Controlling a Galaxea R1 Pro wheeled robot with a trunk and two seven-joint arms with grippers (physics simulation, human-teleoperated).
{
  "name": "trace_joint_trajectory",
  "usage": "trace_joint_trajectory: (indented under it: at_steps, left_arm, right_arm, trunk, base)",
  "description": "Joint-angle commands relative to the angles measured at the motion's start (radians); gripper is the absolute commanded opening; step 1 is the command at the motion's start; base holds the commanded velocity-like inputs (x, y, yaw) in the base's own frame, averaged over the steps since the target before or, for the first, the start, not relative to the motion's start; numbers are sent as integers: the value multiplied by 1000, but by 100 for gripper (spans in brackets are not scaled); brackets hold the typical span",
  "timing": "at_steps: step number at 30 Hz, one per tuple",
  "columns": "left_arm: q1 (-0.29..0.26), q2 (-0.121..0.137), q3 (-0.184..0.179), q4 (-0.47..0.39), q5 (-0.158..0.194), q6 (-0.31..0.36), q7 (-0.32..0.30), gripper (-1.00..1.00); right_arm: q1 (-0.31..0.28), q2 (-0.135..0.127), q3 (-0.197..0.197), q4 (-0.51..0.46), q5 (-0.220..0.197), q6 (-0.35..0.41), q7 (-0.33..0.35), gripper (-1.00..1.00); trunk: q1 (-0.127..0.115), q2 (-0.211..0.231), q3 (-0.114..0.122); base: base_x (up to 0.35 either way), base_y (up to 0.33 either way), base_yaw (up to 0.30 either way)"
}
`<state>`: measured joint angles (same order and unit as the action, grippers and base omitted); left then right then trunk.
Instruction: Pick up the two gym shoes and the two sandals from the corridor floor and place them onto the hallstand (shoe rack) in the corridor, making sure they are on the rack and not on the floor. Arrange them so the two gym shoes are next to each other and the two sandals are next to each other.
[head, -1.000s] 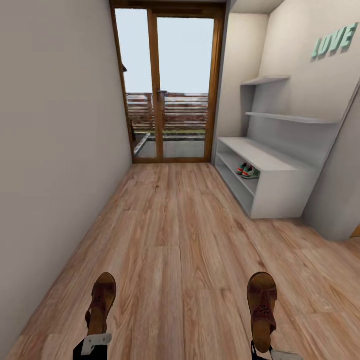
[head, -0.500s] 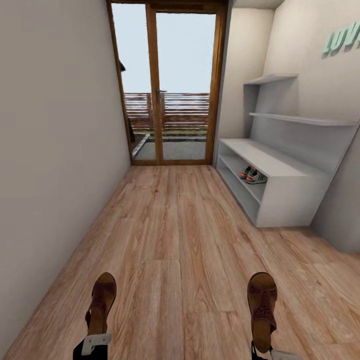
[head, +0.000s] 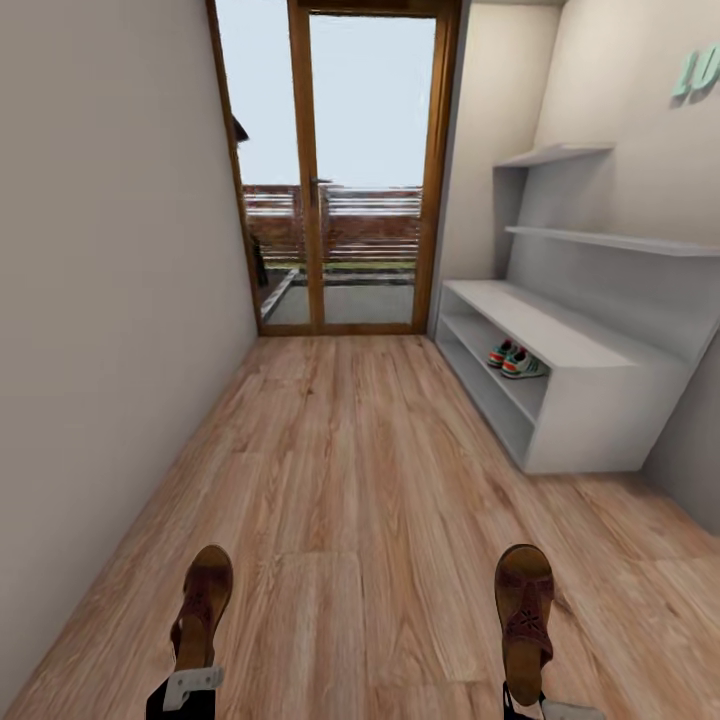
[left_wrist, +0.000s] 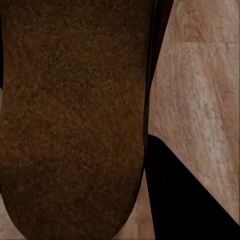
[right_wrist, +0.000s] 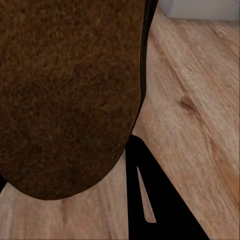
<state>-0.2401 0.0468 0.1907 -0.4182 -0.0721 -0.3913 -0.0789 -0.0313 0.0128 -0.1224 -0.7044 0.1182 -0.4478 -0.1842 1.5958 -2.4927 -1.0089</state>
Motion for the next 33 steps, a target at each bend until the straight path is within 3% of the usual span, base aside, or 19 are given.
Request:
trace_joint_trajectory:
  at_steps: [1, 33]
  left_arm:
    - [-1, -1, 9, 0, -11, -3, -7, -100]
    - [-1, -1, 9, 0, -11, -3, -7, -100]
  right_arm:
    - [-1, 1, -3, 0, 11, -2, -4, -100]
    - [-1, 1, -3, 0, 11, -2, -4, -100]
  trunk:
    - [0, 0, -1]
    - [0, 0, -1]
  base:
    - [340, 0, 0]
    - [340, 0, 0]
